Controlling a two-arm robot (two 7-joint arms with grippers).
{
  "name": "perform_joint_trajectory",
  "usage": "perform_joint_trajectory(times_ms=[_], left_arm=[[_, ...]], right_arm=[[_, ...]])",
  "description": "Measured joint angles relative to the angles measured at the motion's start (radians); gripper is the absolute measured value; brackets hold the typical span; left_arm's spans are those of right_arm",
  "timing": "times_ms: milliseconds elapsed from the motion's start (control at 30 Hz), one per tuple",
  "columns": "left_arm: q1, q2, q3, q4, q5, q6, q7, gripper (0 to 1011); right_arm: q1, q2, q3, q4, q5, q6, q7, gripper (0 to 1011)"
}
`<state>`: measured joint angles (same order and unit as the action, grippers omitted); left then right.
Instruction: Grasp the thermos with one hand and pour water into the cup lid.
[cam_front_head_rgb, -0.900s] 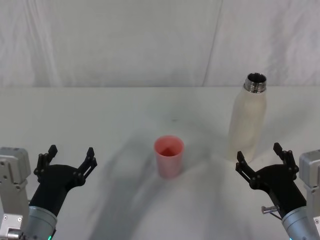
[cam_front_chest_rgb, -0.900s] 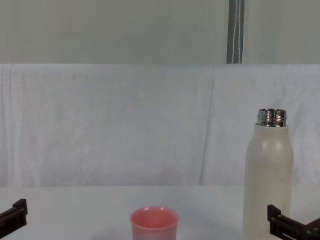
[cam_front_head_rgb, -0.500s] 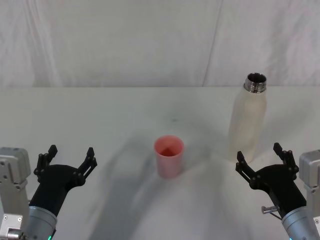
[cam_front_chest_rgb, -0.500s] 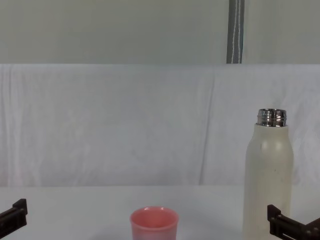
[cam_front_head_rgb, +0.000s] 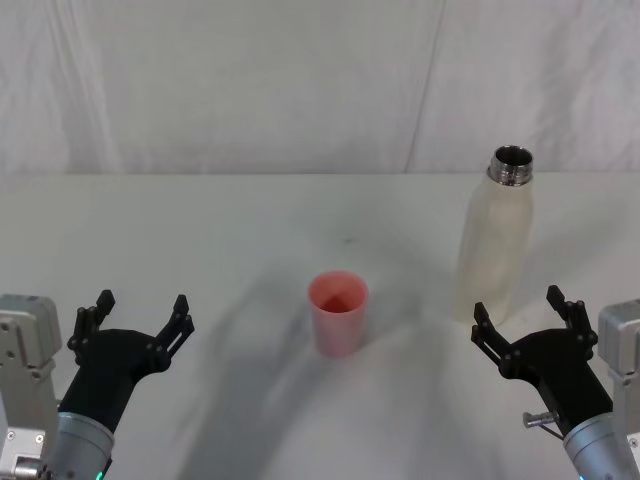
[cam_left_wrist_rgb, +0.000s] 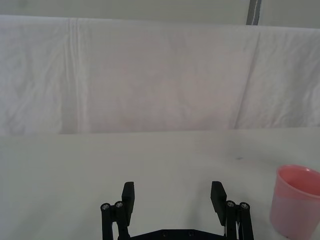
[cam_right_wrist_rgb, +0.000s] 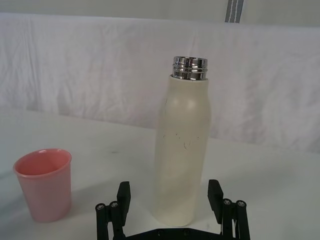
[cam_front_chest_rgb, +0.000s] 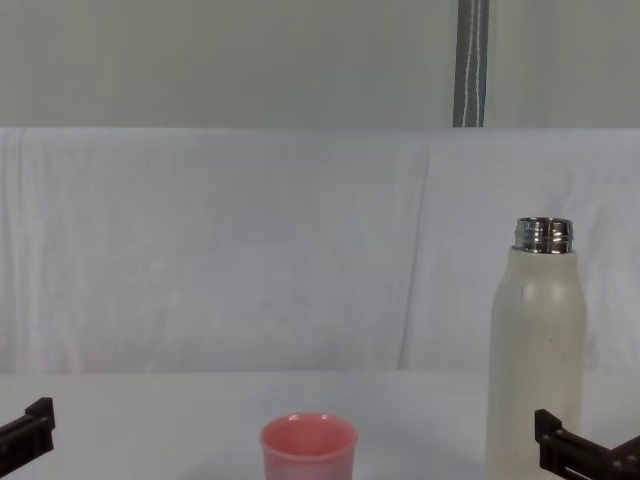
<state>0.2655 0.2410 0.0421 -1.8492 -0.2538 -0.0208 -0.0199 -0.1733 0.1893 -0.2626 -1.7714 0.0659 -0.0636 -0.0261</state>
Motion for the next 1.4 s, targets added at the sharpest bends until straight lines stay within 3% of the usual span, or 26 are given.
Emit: perform_joint_trajectory(times_ms=[900,1400], left_arm=[[0.000,0.000,0.000,0.000,0.000,0.000,0.000,1001],[0.000,0.000,0.000,0.000,0.000,0.000,0.000,1001]], right_arm=[[0.000,0.000,0.000,0.000,0.000,0.000,0.000,1000],[0.046,-0.069,0.046,0.091,0.050,-0.044,0.086,1000]])
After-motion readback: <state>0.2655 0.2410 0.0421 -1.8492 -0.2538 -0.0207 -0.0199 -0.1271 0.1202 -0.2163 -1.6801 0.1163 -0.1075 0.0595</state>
